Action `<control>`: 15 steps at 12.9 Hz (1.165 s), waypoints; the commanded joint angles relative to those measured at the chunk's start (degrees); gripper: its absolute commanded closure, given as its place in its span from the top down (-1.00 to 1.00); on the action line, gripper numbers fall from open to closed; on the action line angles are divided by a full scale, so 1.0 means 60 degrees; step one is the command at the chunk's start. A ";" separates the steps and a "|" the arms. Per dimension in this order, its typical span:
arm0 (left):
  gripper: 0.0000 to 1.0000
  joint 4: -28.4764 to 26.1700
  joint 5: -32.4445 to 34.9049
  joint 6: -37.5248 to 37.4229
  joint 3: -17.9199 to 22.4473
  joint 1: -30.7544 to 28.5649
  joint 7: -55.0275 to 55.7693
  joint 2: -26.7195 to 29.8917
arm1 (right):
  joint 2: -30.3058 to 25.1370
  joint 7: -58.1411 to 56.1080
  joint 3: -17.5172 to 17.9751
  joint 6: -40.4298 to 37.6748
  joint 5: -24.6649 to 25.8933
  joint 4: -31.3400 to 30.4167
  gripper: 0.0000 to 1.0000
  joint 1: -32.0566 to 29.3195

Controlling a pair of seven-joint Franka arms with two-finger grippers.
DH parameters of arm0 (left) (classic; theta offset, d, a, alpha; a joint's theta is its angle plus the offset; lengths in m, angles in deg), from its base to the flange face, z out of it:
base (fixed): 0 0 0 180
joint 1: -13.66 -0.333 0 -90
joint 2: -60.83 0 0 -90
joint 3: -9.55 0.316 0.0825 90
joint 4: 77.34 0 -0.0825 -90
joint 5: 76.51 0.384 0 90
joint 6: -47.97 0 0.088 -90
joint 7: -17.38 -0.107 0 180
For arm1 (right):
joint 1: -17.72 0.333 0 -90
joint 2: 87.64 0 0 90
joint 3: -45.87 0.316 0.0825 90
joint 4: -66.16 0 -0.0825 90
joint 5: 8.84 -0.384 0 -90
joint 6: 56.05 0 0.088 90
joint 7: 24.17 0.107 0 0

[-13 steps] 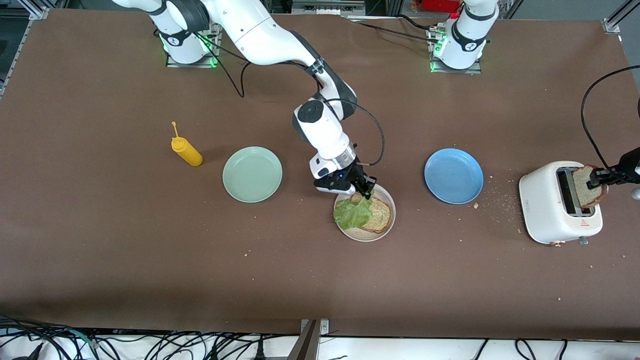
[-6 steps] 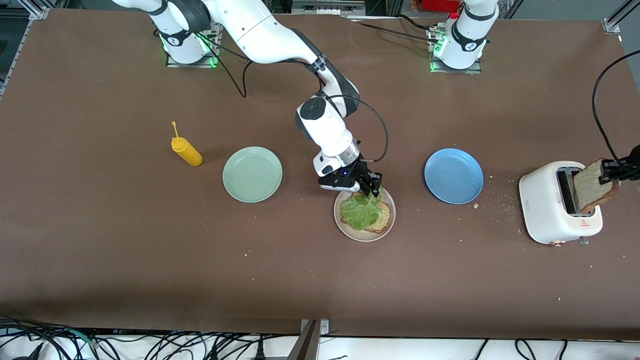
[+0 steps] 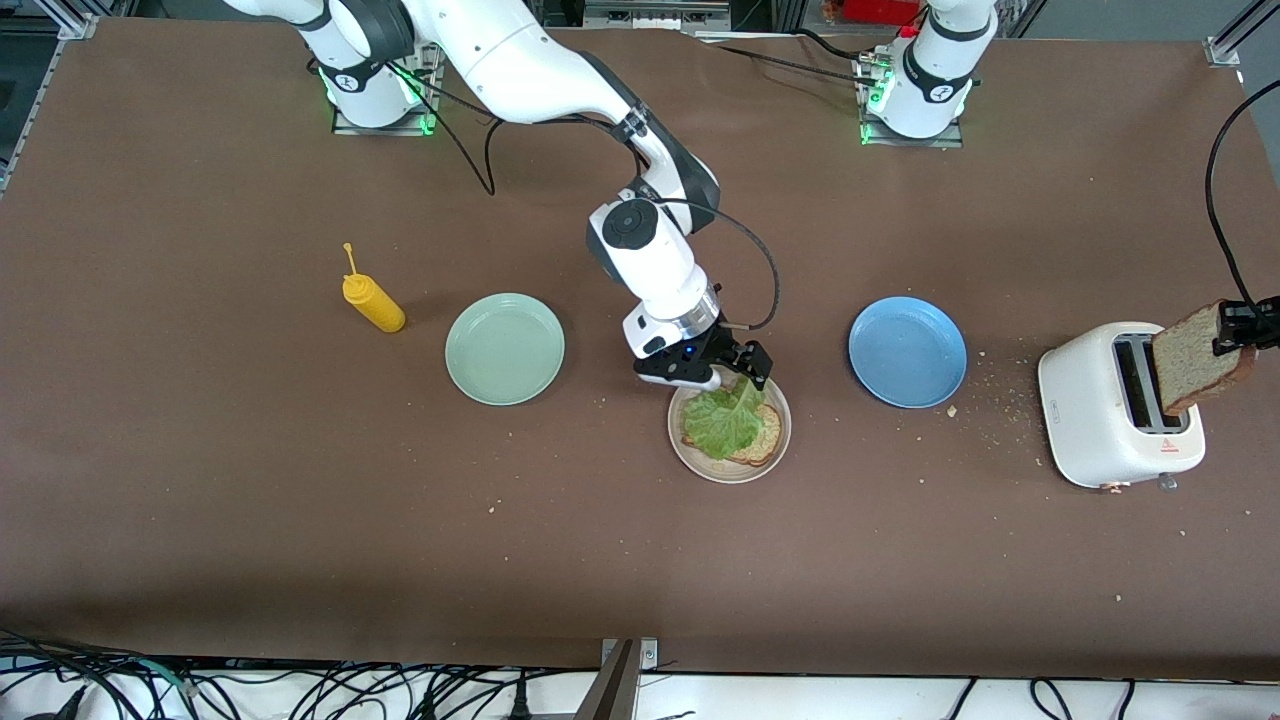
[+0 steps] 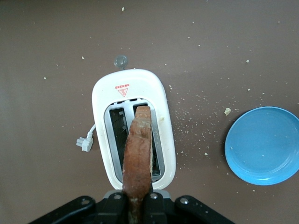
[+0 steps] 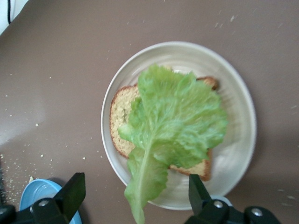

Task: Make sandwich in beige plate with both arms
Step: 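Lower the lettuce onto the bread while the left gripper grasps toaster bread, then withdraw the right gripper while the left gripper lifts the bread slice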

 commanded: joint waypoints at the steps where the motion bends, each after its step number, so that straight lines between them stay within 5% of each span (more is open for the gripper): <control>1: -1.00 0.0435 0.0248 -0.0425 -0.0003 0.0254 -0.0172 -0.0207 | -0.1465 -0.0969 -0.0309 -0.2488 -0.0125 -0.0300 0.95 -0.0144; 9: -1.00 0.0933 -0.0203 -0.1992 -0.0706 0.0971 -0.0069 -0.0221 | -0.3871 -0.7043 -0.4495 -0.9113 -0.0096 -0.1312 0.96 -0.0159; 12: -1.00 0.0846 -0.2631 -0.2110 -0.0765 0.1643 0.1156 -0.0746 | -0.4470 -0.9534 -0.6165 -1.0244 -0.0096 -0.2172 0.95 -0.0144; 15: -1.00 0.0904 -0.4330 -0.2053 -0.0780 0.2771 0.2795 -0.1537 | -0.5481 -1.0712 -0.7222 -1.0174 0.0313 -0.3943 0.95 0.0060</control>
